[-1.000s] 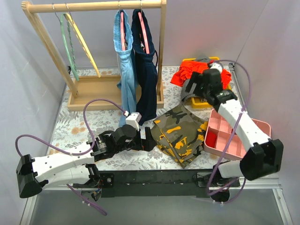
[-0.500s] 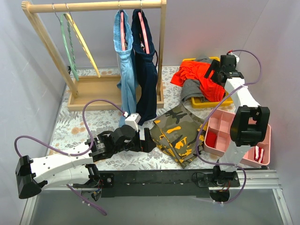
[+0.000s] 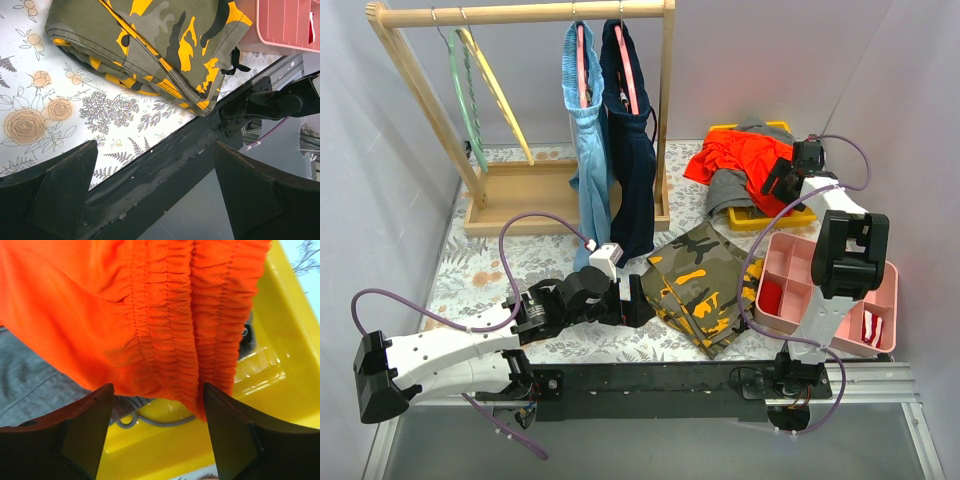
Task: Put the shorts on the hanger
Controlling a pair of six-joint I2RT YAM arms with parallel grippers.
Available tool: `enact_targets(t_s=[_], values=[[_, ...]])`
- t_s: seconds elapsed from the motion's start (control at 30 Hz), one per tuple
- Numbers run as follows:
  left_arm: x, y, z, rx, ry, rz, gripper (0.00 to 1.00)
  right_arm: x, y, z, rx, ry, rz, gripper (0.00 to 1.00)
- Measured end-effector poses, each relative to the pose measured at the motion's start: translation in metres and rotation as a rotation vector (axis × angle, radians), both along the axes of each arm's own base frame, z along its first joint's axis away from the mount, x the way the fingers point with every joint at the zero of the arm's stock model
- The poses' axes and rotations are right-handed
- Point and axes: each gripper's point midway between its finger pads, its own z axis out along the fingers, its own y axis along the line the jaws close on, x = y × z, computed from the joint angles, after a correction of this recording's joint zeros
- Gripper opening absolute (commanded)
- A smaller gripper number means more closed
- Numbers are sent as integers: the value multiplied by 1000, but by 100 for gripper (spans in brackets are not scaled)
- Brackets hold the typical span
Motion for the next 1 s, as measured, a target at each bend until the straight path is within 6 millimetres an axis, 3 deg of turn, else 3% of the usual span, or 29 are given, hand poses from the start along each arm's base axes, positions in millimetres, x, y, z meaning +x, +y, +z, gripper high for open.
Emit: enact_targets(t_s=[0.1,0.17,0.2,0.23,0.27,0.37,0.47,0.57,0.63,0.73,0.83,1.0], values=[[0,0,0,0,2,-2,98,1,2,-16,6,28,9,68],[-1,0,0,-1,2,-3,98,0,2,-23,8,43,9,51],[-1,0,0,-1,2,-3,98,0,2,-24,10,46,7,40],[-1,0,0,-1,2,-3,98,0,1,-24,8,45,10,13],[-1,0,0,-1,2,-3,98,1,1,-23,7,42,9,4],[-1,0,0,-1,2,-3,94,1,0,-20,8,42,13,1],[0,-1,1,-3,3,-1,93,5,0,-4,9,28,13,1],[1,-3,6,-11,0,1,94,9,4,39,22,-37,26,1],[3,-5,9,-19,-5,4,96,13,8,84,34,-126,40,1],[5,-8,13,-35,-15,7,97,15,19,171,38,-313,69,1],[8,-12,17,-44,-23,11,97,1,40,247,37,-478,111,1],[13,-21,30,-70,-44,11,97,-34,88,328,64,-651,211,1]])
